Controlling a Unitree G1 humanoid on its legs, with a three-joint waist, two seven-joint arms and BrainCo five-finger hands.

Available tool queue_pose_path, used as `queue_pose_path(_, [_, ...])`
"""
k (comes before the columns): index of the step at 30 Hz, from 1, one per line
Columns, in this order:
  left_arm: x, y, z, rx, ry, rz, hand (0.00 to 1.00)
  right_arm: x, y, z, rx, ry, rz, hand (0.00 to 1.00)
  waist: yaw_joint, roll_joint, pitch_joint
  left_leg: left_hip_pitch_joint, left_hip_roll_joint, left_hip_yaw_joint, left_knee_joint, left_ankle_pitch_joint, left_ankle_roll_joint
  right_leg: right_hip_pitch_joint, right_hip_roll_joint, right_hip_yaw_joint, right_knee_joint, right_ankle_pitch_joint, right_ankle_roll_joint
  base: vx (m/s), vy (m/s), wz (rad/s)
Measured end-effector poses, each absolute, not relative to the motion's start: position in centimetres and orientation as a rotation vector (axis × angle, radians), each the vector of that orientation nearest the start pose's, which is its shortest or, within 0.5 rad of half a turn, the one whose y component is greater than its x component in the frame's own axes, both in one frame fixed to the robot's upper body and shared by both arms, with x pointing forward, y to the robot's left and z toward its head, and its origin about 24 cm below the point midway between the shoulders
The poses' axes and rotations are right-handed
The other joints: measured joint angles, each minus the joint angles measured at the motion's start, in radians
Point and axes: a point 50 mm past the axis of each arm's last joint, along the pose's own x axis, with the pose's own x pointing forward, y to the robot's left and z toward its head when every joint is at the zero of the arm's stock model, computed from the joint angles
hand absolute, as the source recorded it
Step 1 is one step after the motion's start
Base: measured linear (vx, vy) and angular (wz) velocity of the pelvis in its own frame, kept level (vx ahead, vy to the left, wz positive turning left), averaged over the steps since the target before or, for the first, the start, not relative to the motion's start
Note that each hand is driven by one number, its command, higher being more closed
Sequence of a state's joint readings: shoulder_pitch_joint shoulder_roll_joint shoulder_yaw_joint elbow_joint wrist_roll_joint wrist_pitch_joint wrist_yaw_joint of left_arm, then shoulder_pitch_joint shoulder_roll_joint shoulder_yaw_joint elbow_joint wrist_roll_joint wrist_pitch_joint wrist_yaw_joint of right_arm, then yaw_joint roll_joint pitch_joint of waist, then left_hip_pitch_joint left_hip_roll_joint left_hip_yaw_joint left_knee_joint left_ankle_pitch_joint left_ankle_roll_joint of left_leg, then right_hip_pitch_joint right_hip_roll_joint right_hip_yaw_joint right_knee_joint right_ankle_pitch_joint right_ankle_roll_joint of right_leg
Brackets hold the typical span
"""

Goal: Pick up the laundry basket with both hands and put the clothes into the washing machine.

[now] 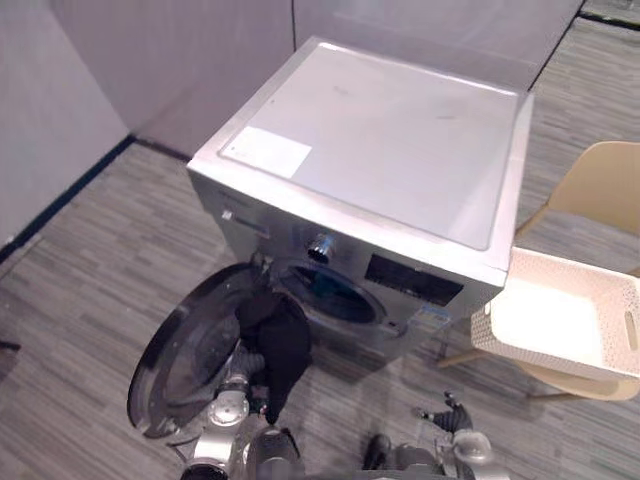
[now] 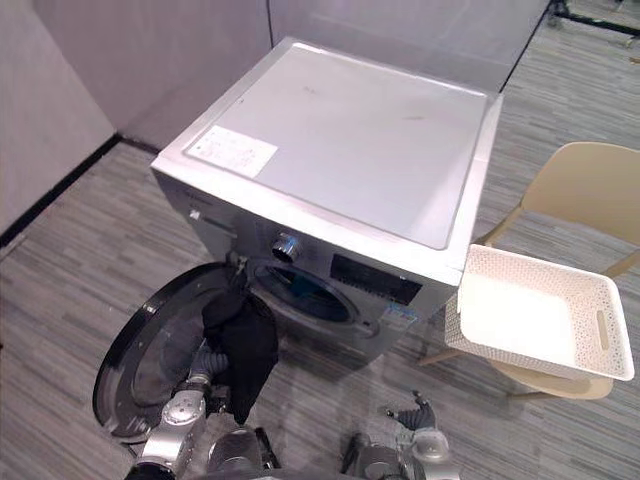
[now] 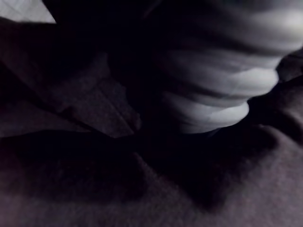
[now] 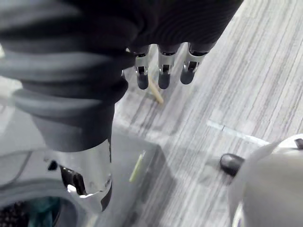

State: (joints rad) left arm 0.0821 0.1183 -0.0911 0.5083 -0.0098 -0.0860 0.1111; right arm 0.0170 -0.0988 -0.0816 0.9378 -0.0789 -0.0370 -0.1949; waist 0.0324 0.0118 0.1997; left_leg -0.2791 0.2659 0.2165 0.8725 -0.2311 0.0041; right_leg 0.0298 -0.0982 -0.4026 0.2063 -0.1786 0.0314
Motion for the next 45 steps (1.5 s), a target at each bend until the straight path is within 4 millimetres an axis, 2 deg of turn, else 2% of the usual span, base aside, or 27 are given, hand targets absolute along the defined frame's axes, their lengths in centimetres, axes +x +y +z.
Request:
queue_pose_path(2, [19.6, 16.5, -8.0, 0.15, 0.501, 0.023, 1.0, 15.3, -21.3, -13.4, -0.212, 0.885, -0.309, 0.0, -0.002, 0.001, 0.011, -0.011, -0.075, -0.108, -0.214, -0.025, -0.038, -0.002, -0.013, 0.059, 0.0, 0.002, 0.004, 0.18, 0.135, -0.95])
queue_pose_path(3, [19.6, 15.9, -8.1, 0.142, 0.505, 0.009, 1.0, 15.4, -21.6, -13.4, -0.214, 0.885, -0.323, 0.0, -0.004, 0.016, 0.006, 0.005, -0.105, -0.166, -0.397, 0.034, -0.076, -0.003, -0.007, 0.083, 0.001, 0.004, 0.016, 0.16, 0.173, -0.76])
queue_pose_path(4, [19.5, 15.6, -8.1, 0.139, 0.507, 0.0, 1.0, 15.3, -21.8, -13.3, -0.216, 0.884, -0.326, 0.0, -0.007, 0.035, 0.001, 0.012, -0.109, -0.185, -0.458, 0.08, -0.084, -0.004, 0.001, 0.092, 0.002, 0.003, 0.023, 0.18, 0.187, -0.64])
queue_pose_path(5, [19.7, 15.7, -8.2, 0.157, 0.508, -0.01, 1.0, 15.2, -21.4, -13.5, -0.207, 0.89, -0.321, 0.0, -0.009, 0.008, 0.007, 0.017, -0.129, -0.16, -0.444, 0.072, -0.078, -0.017, -0.015, 0.13, 0.009, -0.004, 0.041, 0.17, 0.164, -0.36])
queue_pose_path(6, [20.1, 15.7, -8.0, 0.165, 0.498, -0.016, 1.0, 15.2, -21.2, -13.5, -0.2, 0.89, -0.319, 0.0, -0.015, -0.005, 0.012, 0.011, -0.138, -0.152, -0.445, 0.068, -0.072, -0.038, -0.031, 0.136, 0.028, -0.008, 0.047, 0.17, 0.183, -0.35])
queue_pose_path(7, [20.7, 15.8, -7.7, 0.178, 0.484, -0.025, 1.0, 15.3, -20.9, -13.5, -0.193, 0.888, -0.317, 0.0, -0.016, -0.017, 0.023, -0.009, -0.146, -0.135, -0.423, 0.063, -0.063, -0.084, -0.061, 0.156, 0.09, -0.019, 0.064, 0.1, 0.137, -0.21])
queue_pose_path(8, [20.8, 15.5, -7.6, 0.18, 0.479, -0.034, 1.0, 15.4, -20.9, -13.5, -0.193, 0.887, -0.318, 0.0, -0.017, -0.015, 0.033, -0.015, -0.146, -0.126, -0.406, 0.058, -0.056, -0.101, -0.068, 0.166, 0.12, -0.02, 0.064, 0.04, 0.151, -0.27])
queue_pose_path(11, [22.0, 15.6, -6.6, 0.2, 0.43, -0.045, 1.0, 16.8, -20.8, -12.9, -0.181, 0.846, -0.322, 0.0, -0.016, -0.011, 0.107, -0.055, -0.142, -0.088, -0.293, 0.046, -0.038, -0.198, -0.1, 0.221, 0.303, -0.029, 0.072, -0.04, 0.128, -0.28])
queue_pose_path(13, [23.0, 15.6, -5.5, 0.202, 0.376, -0.037, 1.0, 18.1, -21.0, -11.9, -0.172, 0.779, -0.357, 0.0, -0.016, -0.009, 0.143, -0.129, -0.133, -0.07, -0.183, 0.0, -0.018, -0.289, -0.121, 0.246, 0.435, -0.077, 0.083, -0.11, 0.087, -0.18])
queue_pose_path(16, [24.7, 15.4, -3.2, 0.188, 0.269, 0.007, 1.0, 20.4, -21.0, -9.9, -0.143, 0.659, -0.389, 0.0, -0.013, -0.005, 0.187, -0.258, -0.102, -0.063, -0.026, -0.124, -0.002, -0.441, -0.135, 0.261, 0.624, -0.184, 0.096, -0.17, 0.032, -0.17])
queue_pose_path(18, [26.3, 15.0, -1.0, 0.138, 0.18, 0.046, 1.0, 22.6, -20.8, -7.8, -0.11, 0.55, -0.409, 0.0, -0.009, -0.007, 0.217, -0.411, -0.087, -0.066, 0.133, -0.185, 0.006, -0.581, -0.156, 0.275, 0.765, -0.292, 0.103, -0.2, -0.021, -0.08])
queue_pose_path(20, [27.3, 14.8, 0.5, 0.101, 0.119, 0.079, 1.0, 24.1, -20.5, -6.4, -0.091, 0.48, -0.412, 0.0, -0.008, 0.001, 0.243, -0.509, -0.072, -0.078, 0.22, -0.21, 0.001, -0.679, -0.16, 0.286, 0.864, -0.329, 0.101, -0.23, -0.034, -0.02])
queue_pose_path(21, [27.9, 14.7, 1.6, 0.069, 0.075, 0.103, 1.0, 25.4, -20.2, -5.0, -0.082, 0.415, -0.413, 0.0, -0.006, -0.002, 0.25, -0.595, -0.069, -0.087, 0.282, -0.218, 0.004, -0.769, -0.166, 0.297, 0.943, -0.353, 0.095, -0.19, -0.04, 0.08])
queue_pose_path(23, [28.3, 14.3, 2.8, 0.017, 0.032, 0.127, 1.0, 26.2, -19.9, -3.6, -0.069, 0.35, -0.422, 0.0, -0.001, 0.0, 0.251, -0.7, -0.06, -0.104, 0.353, -0.222, 0.0, -0.87, -0.167, 0.302, 1.027, -0.375, 0.084, -0.16, -0.055, 0.08])
queue_pose_path(24, [29.1, 13.8, 4.0, -0.042, -0.008, 0.143, 1.0, 27.4, -19.7, -1.9, -0.058, 0.275, -0.436, 0.0, 0.01, -0.001, 0.26, -0.793, -0.058, -0.121, 0.415, -0.224, -0.001, -0.961, -0.171, 0.308, 1.107, -0.398, 0.078, -0.13, -0.064, 0.1])
queue_pose_path(25, [29.3, 13.7, 4.4, -0.064, -0.021, 0.149, 1.0, 27.7, -19.6, -1.3, -0.056, 0.253, -0.44, 0.0, 0.01, -0.002, 0.264, -0.826, -0.058, -0.127, 0.438, -0.224, 0.0, -0.993, -0.173, 0.312, 1.137, -0.405, 0.074, -0.11, -0.076, 0.14])
queue_pose_path(28, [30.3, 12.8, 7.0, -0.129, -0.109, 0.161, 1.0, 29.7, -19.0, 2.3, -0.036, 0.104, -0.438, 0.0, 0.016, -0.009, 0.273, -0.992, -0.061, -0.142, 0.542, -0.221, 0.005, -1.17, -0.186, 0.344, 1.281, -0.444, 0.066, -0.11, -0.103, 0.13])
queue_pose_path(32, [31.8, 11.8, 10.5, -0.164, -0.219, 0.157, 1.0, 30.6, -19.1, 4.4, -0.023, 0.024, -0.459, 0.0, 0.011, -0.01, 0.274, -1.154, -0.063, -0.16, 0.627, -0.215, -0.001, -1.337, -0.184, 0.375, 1.398, -0.469, 0.062, -0.08, -0.112, 0.08])
queue_pose_path(34, [32.5, 11.3, 12.4, -0.169, -0.276, 0.154, 1.0, 30.9, -19.2, 5.3, -0.015, -0.015, -0.466, 0.0, 0.006, -0.01, 0.274, -1.193, -0.063, -0.161, 0.641, -0.208, -0.001, -1.382, -0.181, 0.385, 1.421, -0.47, 0.061, -0.05, -0.077, 0.02])
queue_pose_path(36, [33.3, 11.0, 15.5, -0.159, -0.378, 0.155, 1.0, 31.2, -19.5, 6.3, -0.017, -0.061, -0.466, 0.0, 0.001, -0.01, 0.274, -1.229, -0.057, -0.162, 0.659, -0.206, -0.003, -1.422, -0.176, 0.393, 1.442, -0.47, 0.061, -0.05, -0.069, -0.05])
queue_pose_path(37, [33.4, 11.0, 16.4, -0.154, -0.408, 0.16, 1.0, 31.3, -19.4, 6.5, -0.015, -0.069, -0.465, 0.0, -0.003, -0.01, 0.274, -1.236, -0.056, -0.164, 0.664, -0.206, -0.003, -1.428, -0.173, 0.394, 1.445, -0.47, 0.061, -0.03, -0.057, -0.1])
queue_pose_path(39, [34.0, 11.5, 20.3, -0.108, -0.536, 0.187, 1.0, 31.6, -19.2, 7.2, -0.005, -0.095, -0.46, 0.0, -0.018, -0.01, 0.274, -1.255, -0.045, -0.169, 0.675, -0.206, -0.002, -1.447, -0.161, 0.396, 1.451, -0.469, 0.06, -0.02, -0.045, -0.13])
queue_pose_path(40, [34.2, 11.6, 21.5, -0.089, -0.573, 0.196, 1.0, 31.6, -19.2, 7.3, 0.0, -0.1, -0.46, 0.0, -0.019, -0.01, 0.274, -1.258, -0.04, -0.169, 0.676, -0.203, -0.001, -1.451, -0.157, 0.396, 1.451, -0.468, 0.058, 0.0, -0.039, -0.14])
queue_pose_path(41, [34.4, 12.0, 23.9, -0.053, -0.646, 0.216, 1.0, 31.6, -19.1, 7.4, 0.02, -0.112, -0.459, 0.0, -0.022, -0.011, 0.274, -1.263, -0.037, -0.172, 0.679, -0.203, -0.001, -1.454, -0.15, 0.395, 1.451, -0.467, 0.057, 0.0, -0.037, -0.1])
queue_pose_path(42, [34.4, 12.1, 24.9, -0.04, -0.677, 0.226, 1.0, 31.6, -19.1, 7.4, 0.03, -0.116, -0.459, 0.0, -0.023, -0.011, 0.274, -1.264, -0.036, -0.173, 0.679, -0.202, -0.002, -1.455, -0.149, 0.394, 1.451, -0.466, 0.055, 0.0, -0.036, -0.08])
queue_pose_path(44, [34.0, 12.6, 29.9, 0.014, -0.837, 0.271, 1.0, 31.6, -18.9, 7.7, 0.059, -0.135, -0.459, 0.0, -0.032, -0.012, 0.274, -1.274, -0.034, -0.182, 0.679, -0.199, -0.007, -1.459, -0.147, 0.384, 1.451, -0.464, 0.05, 0.0, -0.018, 0.0])
queue_pose_path(45, [33.4, 12.7, 33.5, 0.041, -0.951, 0.304, 1.0, 31.7, -18.7, 7.8, 0.068, -0.144, -0.454, 0.0, -0.041, -0.018, 0.278, -1.282, -0.035, -0.19, 0.678, -0.193, -0.009, -1.462, -0.147, 0.375, 1.451, -0.462, 0.047, 0.01, -0.036, 0.02])
